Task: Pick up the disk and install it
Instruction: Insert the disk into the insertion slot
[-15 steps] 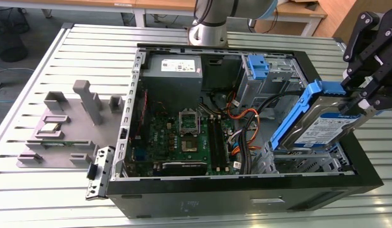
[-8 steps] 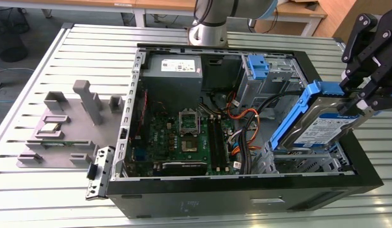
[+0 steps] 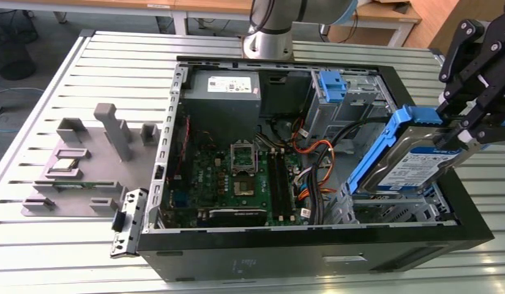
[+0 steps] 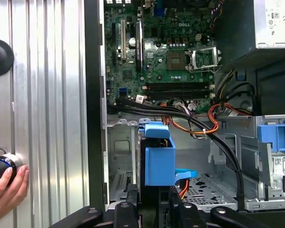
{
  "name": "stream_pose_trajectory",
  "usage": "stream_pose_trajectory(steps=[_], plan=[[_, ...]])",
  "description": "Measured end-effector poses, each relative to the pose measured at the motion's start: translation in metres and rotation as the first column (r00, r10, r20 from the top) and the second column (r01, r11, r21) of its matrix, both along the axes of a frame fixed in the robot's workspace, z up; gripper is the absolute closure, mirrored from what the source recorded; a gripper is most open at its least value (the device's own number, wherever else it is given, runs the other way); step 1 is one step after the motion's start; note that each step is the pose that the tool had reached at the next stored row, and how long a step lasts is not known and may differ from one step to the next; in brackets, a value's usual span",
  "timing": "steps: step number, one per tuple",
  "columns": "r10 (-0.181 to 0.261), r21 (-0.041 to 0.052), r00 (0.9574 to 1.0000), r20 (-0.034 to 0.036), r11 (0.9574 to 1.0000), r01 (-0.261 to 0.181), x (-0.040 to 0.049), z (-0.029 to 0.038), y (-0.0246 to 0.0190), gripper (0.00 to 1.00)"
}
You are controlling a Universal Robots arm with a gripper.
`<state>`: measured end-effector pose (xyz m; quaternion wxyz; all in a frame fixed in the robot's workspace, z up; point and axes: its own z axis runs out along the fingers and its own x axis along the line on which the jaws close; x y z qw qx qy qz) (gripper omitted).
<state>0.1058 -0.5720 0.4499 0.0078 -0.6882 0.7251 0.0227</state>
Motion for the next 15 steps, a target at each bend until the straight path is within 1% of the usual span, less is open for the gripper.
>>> stream_pose_trajectory(steps=[3, 8, 14, 15], plan=[[0.000, -0.0001, 1.0000, 0.0000, 1.0000, 0.000, 0.0000, -0.0002, 0.0012, 0.65], [0.000, -0.0003, 1.0000, 0.0000, 1.0000, 0.000, 0.0000, -0.0022, 0.0014, 0.65], [0.000, -0.0013, 1.0000, 0.0002, 1.0000, 0.000, 0.0001, -0.0097, 0.0014, 0.65], [0.000, 0.0017, 1.0000, -0.0003, 1.0000, 0.000, -0.0001, -0.0123, 0.0013, 0.65]])
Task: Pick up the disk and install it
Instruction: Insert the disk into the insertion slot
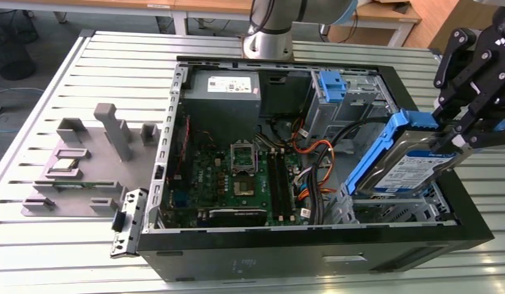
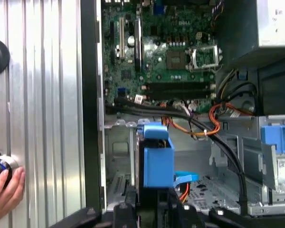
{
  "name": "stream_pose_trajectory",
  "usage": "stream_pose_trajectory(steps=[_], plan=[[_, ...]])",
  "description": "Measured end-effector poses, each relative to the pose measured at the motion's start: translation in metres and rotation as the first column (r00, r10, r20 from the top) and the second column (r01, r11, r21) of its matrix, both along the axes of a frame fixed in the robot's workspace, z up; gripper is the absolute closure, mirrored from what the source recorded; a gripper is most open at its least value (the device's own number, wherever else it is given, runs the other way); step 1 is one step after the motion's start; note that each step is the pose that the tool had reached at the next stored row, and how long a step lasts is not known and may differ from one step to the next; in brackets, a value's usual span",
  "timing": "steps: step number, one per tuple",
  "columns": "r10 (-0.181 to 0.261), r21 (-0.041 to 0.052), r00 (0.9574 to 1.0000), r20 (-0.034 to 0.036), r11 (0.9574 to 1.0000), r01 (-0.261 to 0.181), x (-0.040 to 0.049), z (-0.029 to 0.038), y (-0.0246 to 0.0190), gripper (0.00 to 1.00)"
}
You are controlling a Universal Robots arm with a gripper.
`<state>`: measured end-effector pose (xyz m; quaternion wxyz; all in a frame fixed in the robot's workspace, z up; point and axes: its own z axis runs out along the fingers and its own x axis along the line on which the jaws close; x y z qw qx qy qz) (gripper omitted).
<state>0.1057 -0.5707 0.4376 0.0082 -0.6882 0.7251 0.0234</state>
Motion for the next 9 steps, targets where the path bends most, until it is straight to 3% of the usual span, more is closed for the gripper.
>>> stream_pose_trajectory(steps=[5, 9], plan=[[0.000, -0.0022, 1.0000, 0.0003, 1.0000, 0.000, 0.0001, -0.0013, 0.0001, 0.65], [0.000, -0.0018, 1.0000, 0.0003, 1.0000, 0.000, 0.0001, -0.0080, 0.0001, 0.65]])
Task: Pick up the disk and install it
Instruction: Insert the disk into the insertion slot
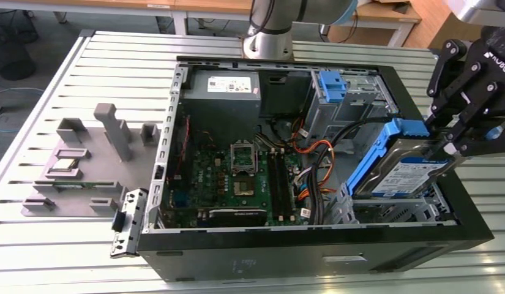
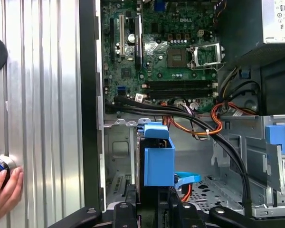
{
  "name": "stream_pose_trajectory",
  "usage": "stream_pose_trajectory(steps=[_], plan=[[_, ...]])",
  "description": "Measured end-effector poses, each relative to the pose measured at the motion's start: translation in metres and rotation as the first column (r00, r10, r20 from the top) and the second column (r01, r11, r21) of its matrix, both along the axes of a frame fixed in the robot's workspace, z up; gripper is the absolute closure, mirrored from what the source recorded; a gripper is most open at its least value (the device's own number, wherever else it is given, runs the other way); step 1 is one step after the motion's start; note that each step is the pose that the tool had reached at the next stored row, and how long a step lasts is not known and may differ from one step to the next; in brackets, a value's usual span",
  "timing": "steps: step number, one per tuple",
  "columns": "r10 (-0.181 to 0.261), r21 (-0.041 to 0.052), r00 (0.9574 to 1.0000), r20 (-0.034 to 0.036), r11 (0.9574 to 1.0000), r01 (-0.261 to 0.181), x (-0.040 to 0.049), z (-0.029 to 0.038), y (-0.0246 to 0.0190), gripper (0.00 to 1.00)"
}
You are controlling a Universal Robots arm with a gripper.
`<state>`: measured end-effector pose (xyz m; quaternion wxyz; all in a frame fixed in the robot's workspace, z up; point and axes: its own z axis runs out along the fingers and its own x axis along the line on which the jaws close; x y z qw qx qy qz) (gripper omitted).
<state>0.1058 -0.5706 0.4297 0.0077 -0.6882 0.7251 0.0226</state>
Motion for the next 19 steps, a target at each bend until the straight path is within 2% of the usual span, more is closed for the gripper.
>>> stream_pose_trajectory(steps=[16, 19], plan=[[0.000, 0.0000, 1.0000, 0.0000, 1.0000, 0.000, 0.0000, -0.0292, 0.0000, 0.65], [0.000, -0.0002, 1.0000, 0.0000, 1.0000, 0.000, 0.0000, -0.0312, 0.0000, 0.65]])
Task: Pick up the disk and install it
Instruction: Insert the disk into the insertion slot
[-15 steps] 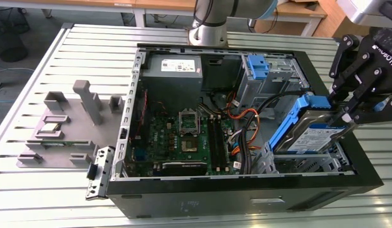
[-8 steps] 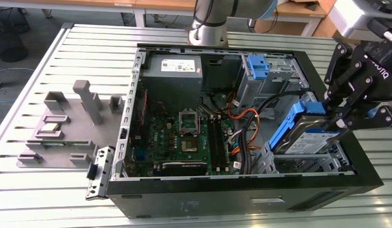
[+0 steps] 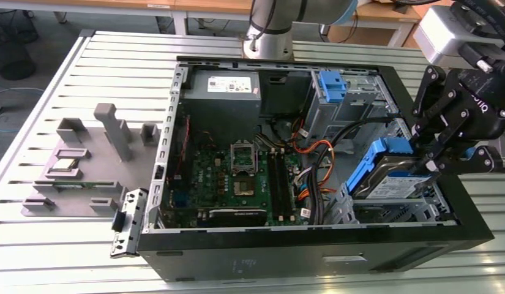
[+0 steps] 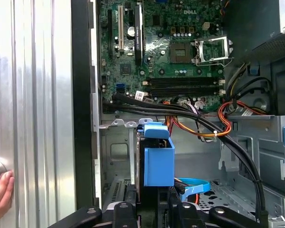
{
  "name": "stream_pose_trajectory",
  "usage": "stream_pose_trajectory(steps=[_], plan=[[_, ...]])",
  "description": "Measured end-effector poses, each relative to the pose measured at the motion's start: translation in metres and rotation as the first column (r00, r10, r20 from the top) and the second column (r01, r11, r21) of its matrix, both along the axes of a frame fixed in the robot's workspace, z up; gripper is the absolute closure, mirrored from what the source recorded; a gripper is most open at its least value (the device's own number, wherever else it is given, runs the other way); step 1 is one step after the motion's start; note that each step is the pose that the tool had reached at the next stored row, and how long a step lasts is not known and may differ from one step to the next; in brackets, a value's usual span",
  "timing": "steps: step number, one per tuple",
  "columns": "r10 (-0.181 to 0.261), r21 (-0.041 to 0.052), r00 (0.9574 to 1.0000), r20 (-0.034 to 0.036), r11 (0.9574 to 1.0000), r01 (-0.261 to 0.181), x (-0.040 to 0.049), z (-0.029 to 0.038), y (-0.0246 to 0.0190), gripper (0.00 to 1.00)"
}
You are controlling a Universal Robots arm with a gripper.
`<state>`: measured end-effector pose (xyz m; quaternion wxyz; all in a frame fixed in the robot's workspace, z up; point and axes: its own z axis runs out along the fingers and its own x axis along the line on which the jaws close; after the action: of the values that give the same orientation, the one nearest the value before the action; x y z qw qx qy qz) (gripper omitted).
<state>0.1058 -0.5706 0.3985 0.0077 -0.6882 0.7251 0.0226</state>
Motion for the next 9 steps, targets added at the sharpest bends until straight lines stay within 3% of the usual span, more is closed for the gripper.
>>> stream_pose_trajectory(steps=[5, 8, 9], plan=[[0.000, 0.0000, 1.0000, 0.0000, 1.0000, 0.000, 0.0000, -0.0001, 0.0000, 0.64], [0.000, 0.0002, 1.0000, 0.0000, 1.0000, 0.000, 0.0000, -0.0002, 0.0000, 0.52], [0.000, 0.0001, 1.0000, 0.0000, 1.0000, 0.000, 0.0000, -0.0001, 0.0000, 0.52]])
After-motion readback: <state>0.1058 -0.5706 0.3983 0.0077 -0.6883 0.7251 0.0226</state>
